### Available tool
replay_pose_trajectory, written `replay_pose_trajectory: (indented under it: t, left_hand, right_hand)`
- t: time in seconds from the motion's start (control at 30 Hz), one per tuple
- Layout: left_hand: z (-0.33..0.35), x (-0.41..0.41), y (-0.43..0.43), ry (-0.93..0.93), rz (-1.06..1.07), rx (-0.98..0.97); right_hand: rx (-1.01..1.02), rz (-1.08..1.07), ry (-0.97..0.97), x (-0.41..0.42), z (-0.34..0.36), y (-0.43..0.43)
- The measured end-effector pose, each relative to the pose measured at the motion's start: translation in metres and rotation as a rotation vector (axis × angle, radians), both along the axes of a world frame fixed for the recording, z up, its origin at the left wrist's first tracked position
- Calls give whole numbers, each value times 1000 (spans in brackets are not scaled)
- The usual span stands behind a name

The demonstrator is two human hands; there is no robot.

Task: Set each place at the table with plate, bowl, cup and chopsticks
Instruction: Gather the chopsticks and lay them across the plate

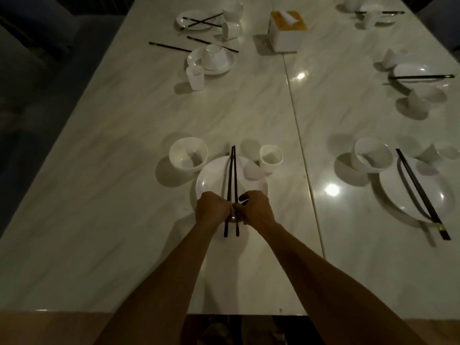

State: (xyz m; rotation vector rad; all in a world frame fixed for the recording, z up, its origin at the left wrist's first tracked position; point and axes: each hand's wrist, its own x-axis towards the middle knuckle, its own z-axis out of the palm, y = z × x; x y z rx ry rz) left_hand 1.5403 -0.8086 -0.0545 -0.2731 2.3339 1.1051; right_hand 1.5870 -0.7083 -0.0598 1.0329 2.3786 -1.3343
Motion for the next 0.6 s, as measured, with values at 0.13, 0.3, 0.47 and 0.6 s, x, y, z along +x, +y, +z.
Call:
replay_pose_trajectory:
  t: [0.13,0.3,0.47,0.6]
  left_hand:
    - [3,9,-4,127,-103,-68]
    - [3,6,-5,155,-180,-166]
    - [-1,8,-11,169,-210,-154]
    - [-7,8,-13,203,-206,-101]
  right_hand:
    - [6,9,0,2,-3,-1]
    - [-94,17,12,0,2,-1]
    - [-91,38,37,-1,-3,-4]
    - [-98,43,73,0,-5,-9]
